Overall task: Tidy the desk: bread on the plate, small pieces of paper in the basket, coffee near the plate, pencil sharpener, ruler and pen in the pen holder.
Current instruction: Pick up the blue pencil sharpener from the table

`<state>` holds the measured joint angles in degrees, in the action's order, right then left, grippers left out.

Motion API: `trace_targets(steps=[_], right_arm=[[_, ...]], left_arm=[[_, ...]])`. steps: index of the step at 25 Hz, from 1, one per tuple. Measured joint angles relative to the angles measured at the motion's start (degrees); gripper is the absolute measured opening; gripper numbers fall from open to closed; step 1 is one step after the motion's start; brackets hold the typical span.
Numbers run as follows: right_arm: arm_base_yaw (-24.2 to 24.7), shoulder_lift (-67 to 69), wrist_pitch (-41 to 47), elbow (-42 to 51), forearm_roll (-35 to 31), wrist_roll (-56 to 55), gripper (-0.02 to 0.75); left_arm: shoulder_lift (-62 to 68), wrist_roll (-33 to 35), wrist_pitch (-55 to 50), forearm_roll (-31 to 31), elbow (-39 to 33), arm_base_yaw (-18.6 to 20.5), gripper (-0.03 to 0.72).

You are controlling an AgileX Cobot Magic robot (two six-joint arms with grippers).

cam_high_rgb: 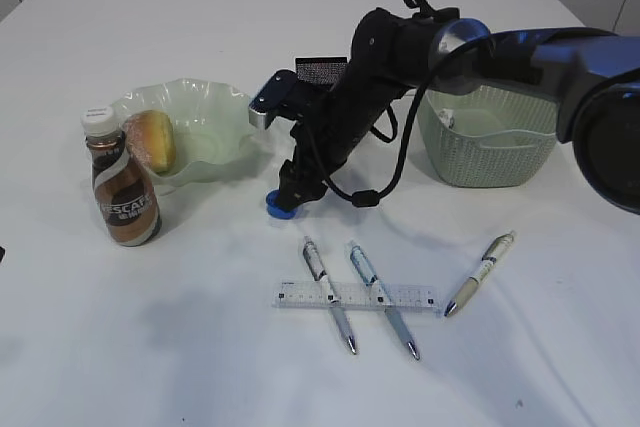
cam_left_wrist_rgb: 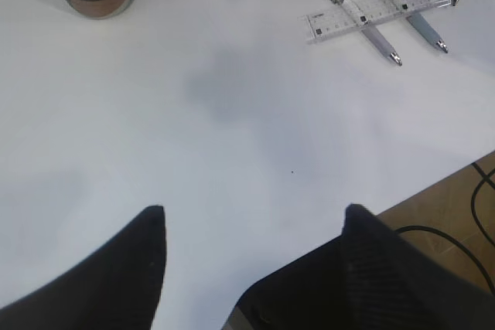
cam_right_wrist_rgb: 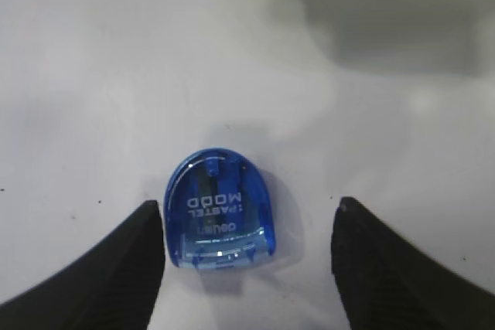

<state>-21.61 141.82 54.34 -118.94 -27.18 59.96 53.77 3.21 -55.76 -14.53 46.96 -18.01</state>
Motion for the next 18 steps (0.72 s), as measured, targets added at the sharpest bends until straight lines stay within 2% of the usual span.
trace_targets(steps=[18], right_arm=[[-0.52, 1.23, -0.66, 0.0, 0.66, 0.69, 0.529]], left_arm=[[0.0, 0.0, 0.0, 0.0, 0.0, 0.0, 0.501]])
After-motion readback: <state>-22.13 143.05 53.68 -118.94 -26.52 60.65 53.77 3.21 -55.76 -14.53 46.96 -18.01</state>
